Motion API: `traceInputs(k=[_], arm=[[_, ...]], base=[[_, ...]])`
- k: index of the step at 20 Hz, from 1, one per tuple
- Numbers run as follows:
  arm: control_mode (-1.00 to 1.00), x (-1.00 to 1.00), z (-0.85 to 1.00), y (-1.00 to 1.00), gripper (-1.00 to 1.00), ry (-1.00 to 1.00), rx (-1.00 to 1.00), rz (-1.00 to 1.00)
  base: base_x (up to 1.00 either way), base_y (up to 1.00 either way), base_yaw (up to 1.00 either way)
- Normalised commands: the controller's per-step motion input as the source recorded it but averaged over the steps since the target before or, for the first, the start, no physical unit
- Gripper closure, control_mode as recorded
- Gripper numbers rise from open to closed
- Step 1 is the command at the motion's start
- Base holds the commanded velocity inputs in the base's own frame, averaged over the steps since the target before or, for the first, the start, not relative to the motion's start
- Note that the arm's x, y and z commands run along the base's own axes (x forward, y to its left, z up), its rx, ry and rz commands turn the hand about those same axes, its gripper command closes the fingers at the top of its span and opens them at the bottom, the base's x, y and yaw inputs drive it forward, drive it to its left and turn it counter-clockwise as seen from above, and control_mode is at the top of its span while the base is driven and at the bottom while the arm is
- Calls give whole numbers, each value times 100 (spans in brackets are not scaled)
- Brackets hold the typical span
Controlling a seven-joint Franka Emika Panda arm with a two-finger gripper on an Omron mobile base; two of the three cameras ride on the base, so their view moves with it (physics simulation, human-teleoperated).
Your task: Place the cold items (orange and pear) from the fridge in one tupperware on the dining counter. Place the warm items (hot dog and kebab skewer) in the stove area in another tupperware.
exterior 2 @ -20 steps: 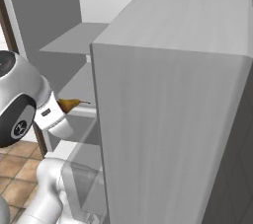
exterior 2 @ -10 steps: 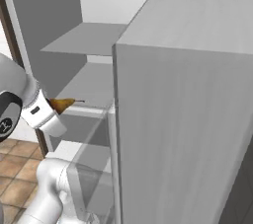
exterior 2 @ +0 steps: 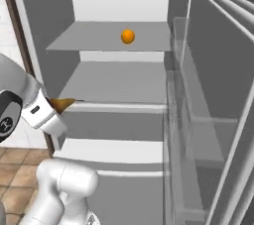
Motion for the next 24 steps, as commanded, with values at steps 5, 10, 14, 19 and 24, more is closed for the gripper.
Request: traceInputs(k=[5,10,14,19,24], arm=[[100,0,0,0,100,0,0,0],[100,0,0,0,100,0,0,0],[100,0,0,0,100,0,0,0],[100,0,0,0,100,0,0,0],[100,0,0,0,100,0,0,0]], base=[[-57,28,-98],[-68,33,-100],[-74,39,-100],[-77,46,-100],[-79,41,-100]])
